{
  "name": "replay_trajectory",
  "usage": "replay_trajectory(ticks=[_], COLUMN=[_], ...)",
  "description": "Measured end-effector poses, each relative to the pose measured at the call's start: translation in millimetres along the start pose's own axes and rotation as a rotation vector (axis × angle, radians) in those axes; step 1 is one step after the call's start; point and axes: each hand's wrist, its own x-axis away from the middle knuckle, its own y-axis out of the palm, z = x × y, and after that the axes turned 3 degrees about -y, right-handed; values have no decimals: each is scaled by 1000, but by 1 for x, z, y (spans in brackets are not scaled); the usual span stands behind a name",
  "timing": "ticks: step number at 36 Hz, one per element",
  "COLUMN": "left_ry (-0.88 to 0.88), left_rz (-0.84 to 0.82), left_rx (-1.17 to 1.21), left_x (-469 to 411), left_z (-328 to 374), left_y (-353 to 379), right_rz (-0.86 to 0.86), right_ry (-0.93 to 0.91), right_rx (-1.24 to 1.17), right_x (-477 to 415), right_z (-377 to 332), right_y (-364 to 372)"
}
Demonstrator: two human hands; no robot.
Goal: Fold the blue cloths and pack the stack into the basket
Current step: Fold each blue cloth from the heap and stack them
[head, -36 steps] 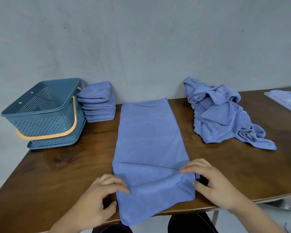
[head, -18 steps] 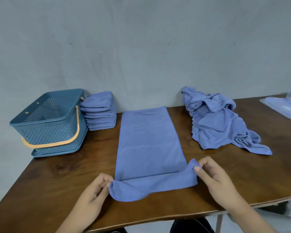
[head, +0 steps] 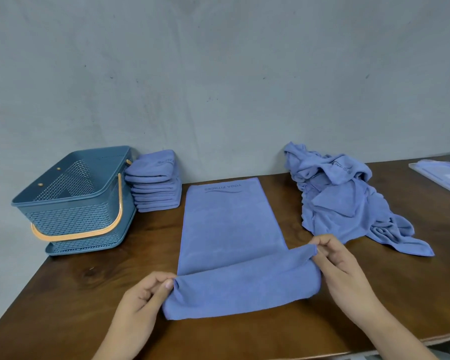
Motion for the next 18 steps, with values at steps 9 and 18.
replay_trajectory(ticks=[9,18], left_ry=[45,-108], left_rz=[396,426], left_rx=[-125,-294], left_x=[-57,-191], left_z=[12,-2], left_y=[20,22], right_rz=[74,168], right_ry=[-42,-4], right_rx=[35,402], right_x=[-74,-214], right_z=[5,52], right_y=[20,35])
